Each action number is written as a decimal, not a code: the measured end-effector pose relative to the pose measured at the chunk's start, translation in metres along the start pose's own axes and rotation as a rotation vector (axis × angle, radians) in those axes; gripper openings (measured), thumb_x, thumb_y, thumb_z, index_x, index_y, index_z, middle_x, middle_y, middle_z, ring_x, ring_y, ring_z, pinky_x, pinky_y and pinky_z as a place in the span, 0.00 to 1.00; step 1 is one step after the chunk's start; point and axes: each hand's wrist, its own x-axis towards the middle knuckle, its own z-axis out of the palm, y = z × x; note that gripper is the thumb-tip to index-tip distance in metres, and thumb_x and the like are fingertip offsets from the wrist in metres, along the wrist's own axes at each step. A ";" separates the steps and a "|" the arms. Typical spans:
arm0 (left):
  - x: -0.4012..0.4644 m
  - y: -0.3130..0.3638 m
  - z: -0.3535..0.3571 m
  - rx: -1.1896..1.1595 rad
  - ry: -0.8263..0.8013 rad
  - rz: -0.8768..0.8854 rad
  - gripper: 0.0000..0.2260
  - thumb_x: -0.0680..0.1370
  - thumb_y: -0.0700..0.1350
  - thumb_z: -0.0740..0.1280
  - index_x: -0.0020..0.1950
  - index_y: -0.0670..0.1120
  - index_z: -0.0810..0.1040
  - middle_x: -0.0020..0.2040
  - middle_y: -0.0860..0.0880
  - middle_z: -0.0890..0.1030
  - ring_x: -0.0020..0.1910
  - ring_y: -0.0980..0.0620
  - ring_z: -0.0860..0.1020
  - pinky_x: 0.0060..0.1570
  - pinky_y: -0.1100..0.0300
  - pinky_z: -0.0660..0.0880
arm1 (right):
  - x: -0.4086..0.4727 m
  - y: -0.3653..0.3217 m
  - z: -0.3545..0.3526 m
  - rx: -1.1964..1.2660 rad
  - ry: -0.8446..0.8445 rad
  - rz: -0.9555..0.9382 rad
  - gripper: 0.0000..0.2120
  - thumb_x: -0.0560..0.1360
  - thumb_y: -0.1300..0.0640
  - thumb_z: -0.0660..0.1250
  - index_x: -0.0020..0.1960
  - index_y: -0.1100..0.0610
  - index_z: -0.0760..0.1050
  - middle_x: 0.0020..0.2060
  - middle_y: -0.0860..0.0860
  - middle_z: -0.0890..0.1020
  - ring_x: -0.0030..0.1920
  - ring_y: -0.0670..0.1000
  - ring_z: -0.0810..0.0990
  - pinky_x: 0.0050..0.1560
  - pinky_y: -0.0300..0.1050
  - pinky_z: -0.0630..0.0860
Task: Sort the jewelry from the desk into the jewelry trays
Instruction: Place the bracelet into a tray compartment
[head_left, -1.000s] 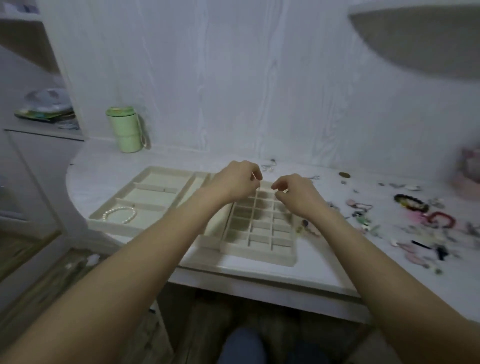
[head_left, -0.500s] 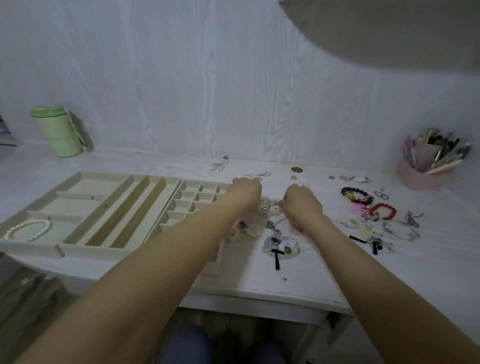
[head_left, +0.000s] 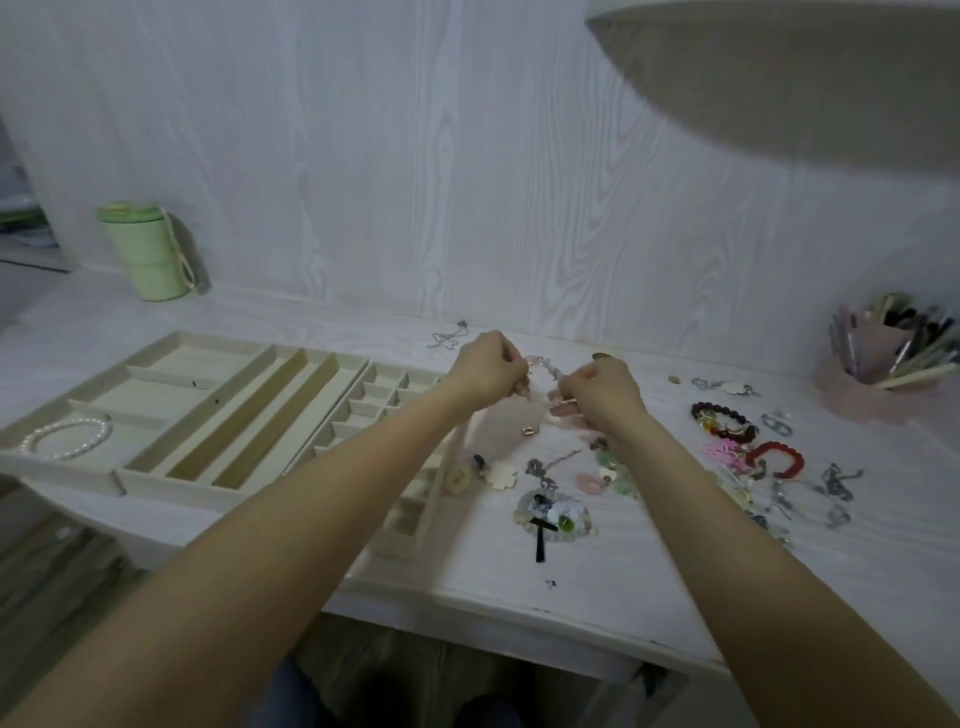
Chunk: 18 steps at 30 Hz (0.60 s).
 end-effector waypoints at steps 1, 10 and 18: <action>-0.004 0.002 -0.007 -0.063 0.048 0.014 0.06 0.76 0.34 0.60 0.41 0.42 0.72 0.43 0.39 0.82 0.37 0.49 0.81 0.45 0.55 0.80 | -0.003 -0.006 0.000 0.118 -0.028 -0.003 0.05 0.76 0.65 0.64 0.42 0.64 0.76 0.43 0.59 0.83 0.40 0.52 0.82 0.36 0.42 0.75; -0.059 -0.005 -0.112 -0.150 0.106 0.186 0.09 0.77 0.31 0.59 0.48 0.43 0.76 0.47 0.42 0.79 0.32 0.49 0.77 0.38 0.60 0.78 | -0.043 -0.069 0.061 0.543 -0.473 -0.077 0.01 0.76 0.66 0.64 0.45 0.64 0.73 0.48 0.59 0.80 0.45 0.57 0.78 0.43 0.43 0.81; -0.113 -0.058 -0.234 -0.002 0.230 0.092 0.13 0.75 0.30 0.59 0.50 0.43 0.79 0.50 0.45 0.80 0.29 0.57 0.78 0.35 0.67 0.77 | -0.079 -0.118 0.176 0.572 -0.639 -0.056 0.06 0.74 0.67 0.66 0.41 0.60 0.71 0.37 0.57 0.80 0.34 0.52 0.79 0.36 0.42 0.80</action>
